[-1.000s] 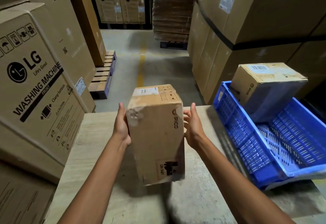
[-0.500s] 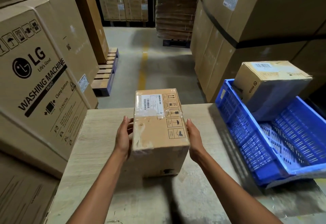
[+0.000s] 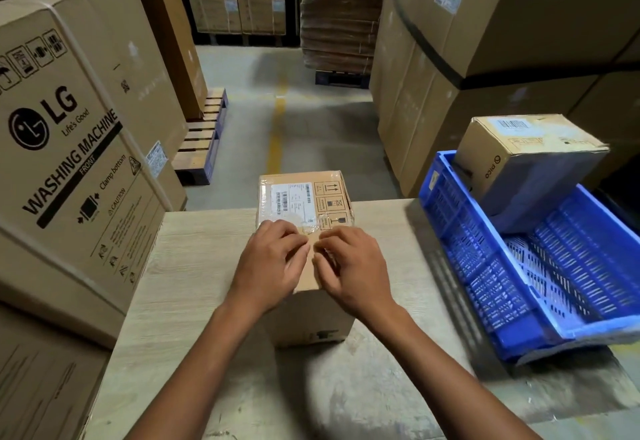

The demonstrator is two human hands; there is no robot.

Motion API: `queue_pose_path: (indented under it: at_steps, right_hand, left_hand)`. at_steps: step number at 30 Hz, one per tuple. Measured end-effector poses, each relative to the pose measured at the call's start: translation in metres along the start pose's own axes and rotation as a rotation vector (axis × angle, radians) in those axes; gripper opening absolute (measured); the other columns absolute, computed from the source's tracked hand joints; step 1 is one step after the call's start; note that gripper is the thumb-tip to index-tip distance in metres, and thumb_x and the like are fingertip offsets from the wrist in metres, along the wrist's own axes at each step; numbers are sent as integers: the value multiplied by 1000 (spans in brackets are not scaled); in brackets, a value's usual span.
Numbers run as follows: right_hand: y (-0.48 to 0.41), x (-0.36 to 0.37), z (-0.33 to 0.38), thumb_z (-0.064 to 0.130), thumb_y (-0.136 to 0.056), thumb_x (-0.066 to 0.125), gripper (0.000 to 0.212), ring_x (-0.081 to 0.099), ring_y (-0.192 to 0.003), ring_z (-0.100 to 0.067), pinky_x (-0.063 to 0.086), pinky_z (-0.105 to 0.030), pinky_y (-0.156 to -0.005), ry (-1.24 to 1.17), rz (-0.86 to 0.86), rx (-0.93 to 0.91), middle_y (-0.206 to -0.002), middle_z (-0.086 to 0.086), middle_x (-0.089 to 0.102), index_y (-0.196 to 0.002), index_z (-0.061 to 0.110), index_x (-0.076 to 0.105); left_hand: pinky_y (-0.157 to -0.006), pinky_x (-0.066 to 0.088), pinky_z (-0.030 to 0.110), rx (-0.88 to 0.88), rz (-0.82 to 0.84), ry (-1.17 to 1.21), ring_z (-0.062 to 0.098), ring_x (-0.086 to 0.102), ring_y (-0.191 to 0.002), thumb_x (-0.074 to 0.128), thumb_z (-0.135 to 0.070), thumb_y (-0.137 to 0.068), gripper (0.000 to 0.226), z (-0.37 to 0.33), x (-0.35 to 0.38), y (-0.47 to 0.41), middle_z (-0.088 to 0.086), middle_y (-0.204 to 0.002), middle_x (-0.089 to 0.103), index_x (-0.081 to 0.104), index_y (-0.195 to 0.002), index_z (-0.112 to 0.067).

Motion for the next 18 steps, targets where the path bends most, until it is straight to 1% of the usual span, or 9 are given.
queue_pose_path:
  at_steps: [2,4,7,9,11,13,15,16,18]
  right_hand:
    - [-2,-1,0,30,-87,61,12,55,-90,-16,44,-33,-80,55,-27,-19,-93,6,64,-88,20,67]
    - [-6,-1,5,32,-86,58,14,52,-84,-17,43,-35,-76,147,-3,-46,-88,6,61,-86,20,63]
    - [-23,1,14,39,-88,49,23,54,-87,-22,42,-41,-79,291,111,-77,-93,2,61,-90,20,61]
    - [-38,9,9,41,-93,49,25,52,-96,-24,40,-43,-83,316,226,-25,-102,-2,59,-98,19,61]
    - [-47,15,8,42,-94,46,28,50,-100,-25,40,-43,-83,281,244,-14,-108,-4,58,-101,18,59]
    - [-48,20,11,44,-93,37,38,53,-108,-25,42,-43,-90,263,230,-41,-116,-4,60,-107,17,60]
    - [-45,27,12,45,-92,30,48,54,-115,-25,41,-42,-100,262,231,-68,-123,-5,62,-114,16,61]
    - [-44,29,11,45,-92,29,49,54,-116,-25,40,-42,-101,272,235,-70,-124,-5,62,-114,15,62]
    - [-46,28,8,46,-92,29,48,55,-109,-24,41,-41,-96,292,227,-54,-117,-4,63,-109,15,61]
  left_hand:
    - [-70,46,27,7,13,-49,13,50,-86,68,-20,-92,14,-3,2,-4,-2,-91,60,77,-99,-11]
    - [-64,42,26,13,32,-111,14,48,-82,67,-23,-92,16,-6,3,-13,-1,-85,59,77,-92,-11]
    - [-64,46,31,-26,98,-174,14,45,-82,60,-26,-94,23,-6,6,-28,0,-82,57,75,-85,-11]
    - [-70,52,38,-53,94,-187,15,47,-84,57,-25,-95,24,-4,4,-37,1,-86,60,73,-86,-10]
    - [-78,54,41,-74,67,-161,19,53,-93,56,-22,-95,22,3,2,-42,5,-97,64,72,-94,-7]
    - [-96,50,41,-119,89,-122,23,55,-113,52,-23,-99,28,15,8,-41,10,-121,64,69,-114,-8]
    - [-112,40,41,-185,138,-108,23,46,-133,46,-29,-103,39,28,15,-36,8,-142,55,60,-133,-10]
    - [-114,37,41,-197,148,-111,22,44,-136,44,-30,-103,41,31,17,-35,7,-145,53,58,-136,-11]
    - [-108,41,40,-171,160,-149,22,48,-128,44,-28,-103,36,29,18,-40,7,-138,57,63,-130,-12]
Point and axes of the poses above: each hand's wrist, its own y-axis away from the middle knuckle, its own x-axis out of the palm, z = x × y, the point moved 10 cm from there along -y, towards the middle knuckle
